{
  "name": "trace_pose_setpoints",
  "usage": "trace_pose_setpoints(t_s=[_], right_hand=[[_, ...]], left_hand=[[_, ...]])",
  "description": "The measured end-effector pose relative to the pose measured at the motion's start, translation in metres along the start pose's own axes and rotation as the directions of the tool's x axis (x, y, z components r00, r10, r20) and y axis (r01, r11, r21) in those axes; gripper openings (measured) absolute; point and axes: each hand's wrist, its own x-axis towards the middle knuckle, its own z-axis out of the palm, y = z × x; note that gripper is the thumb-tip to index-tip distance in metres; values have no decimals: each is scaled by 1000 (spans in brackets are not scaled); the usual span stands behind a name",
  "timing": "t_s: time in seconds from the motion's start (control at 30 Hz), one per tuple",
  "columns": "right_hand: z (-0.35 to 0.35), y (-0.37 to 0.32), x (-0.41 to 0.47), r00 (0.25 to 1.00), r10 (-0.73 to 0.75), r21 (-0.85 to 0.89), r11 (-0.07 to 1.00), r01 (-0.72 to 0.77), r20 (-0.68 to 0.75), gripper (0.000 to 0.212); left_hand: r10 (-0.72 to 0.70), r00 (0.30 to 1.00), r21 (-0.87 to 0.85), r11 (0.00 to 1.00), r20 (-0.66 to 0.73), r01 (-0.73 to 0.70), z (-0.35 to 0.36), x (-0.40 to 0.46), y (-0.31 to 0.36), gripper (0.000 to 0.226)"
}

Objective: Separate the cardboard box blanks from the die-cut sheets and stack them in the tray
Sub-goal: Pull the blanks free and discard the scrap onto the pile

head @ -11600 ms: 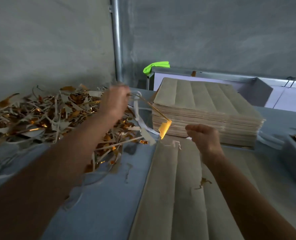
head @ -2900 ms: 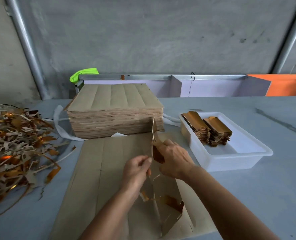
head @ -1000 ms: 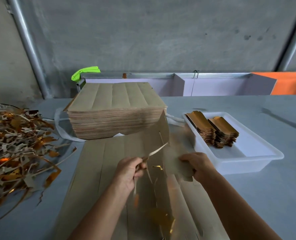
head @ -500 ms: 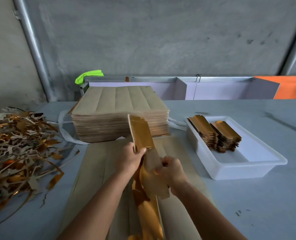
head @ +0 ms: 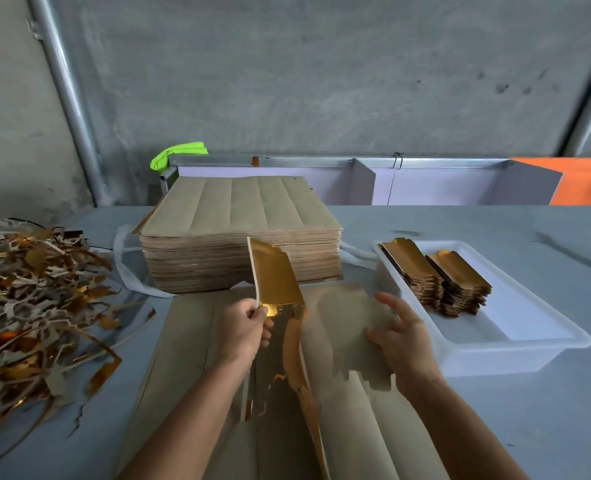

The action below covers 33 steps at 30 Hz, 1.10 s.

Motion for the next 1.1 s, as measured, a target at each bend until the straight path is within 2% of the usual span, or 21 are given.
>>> trace_pose_setpoints(t_s=[0.1, 0.23, 0.33, 0.4, 0.53, 0.57, 0.63, 0.7, 0.73, 0.8, 0.87, 0.93, 1.0, 1.1], right_hand=[[8, -16, 6, 995, -102, -17, 995, 102, -5, 40], [32, -20, 4, 988, -64, 4, 998, 64, 140, 39], [47, -18, 2, 983, -98, -117, 986, 117, 155, 29], [52, -20, 1, 972, -152, -188, 965, 185, 181, 19], [47, -29, -4, 902, -195, -300, 898, 322, 385, 10], [43, -30, -4, 901, -211, -321, 883, 341, 379, 11], [32, -35, -2, 927, -319, -334, 867, 370, 198, 20], [23, -43, 3, 858, -513, -448, 764, 465, 17, 25], [22, -46, 5, 804, -594, -554, 667, 498, 8, 29], [29, -52, 10, 749, -653, -712, 472, 520, 114, 37], [43, -54, 13, 732, -629, -739, 357, 571, 261, 38], [55, -55, 16, 717, -568, -691, 324, 646, 404, 32], [64, -56, 18, 712, -491, -629, 358, 690, 502, 34], [70, -57, 23, 723, -438, -640, 350, 684, 533, 33]], left_hand=[[29, 998, -80, 996, 58, -24, 3, -3, 9, 18], [50, 978, -167, 986, 201, -16, 12, -8, 24, 9], [76, 966, -89, 994, 246, -56, 15, -10, 25, 15], [73, 961, -108, 993, 268, -46, 12, -12, 21, 13], [57, 950, -134, 991, 306, -17, 7, -12, 17, 11], [56, 952, -126, 992, 301, -19, 6, -11, 17, 11], [59, 962, -120, 992, 268, -28, 3, -7, 17, 13], [60, 968, -133, 991, 243, -28, 0, -6, 18, 18], [54, 967, -159, 987, 249, -14, 0, -6, 19, 22], [50, 957, -190, 982, 286, 6, 1, -6, 21, 26], [79, 942, -145, 989, 327, -33, 4, -8, 23, 26], [128, 924, -89, 991, 361, -102, 6, -10, 26, 26], [184, 904, -67, 983, 386, -171, 6, -10, 29, 24], [284, 875, -9, 952, 392, -304, 5, -9, 31, 25]])
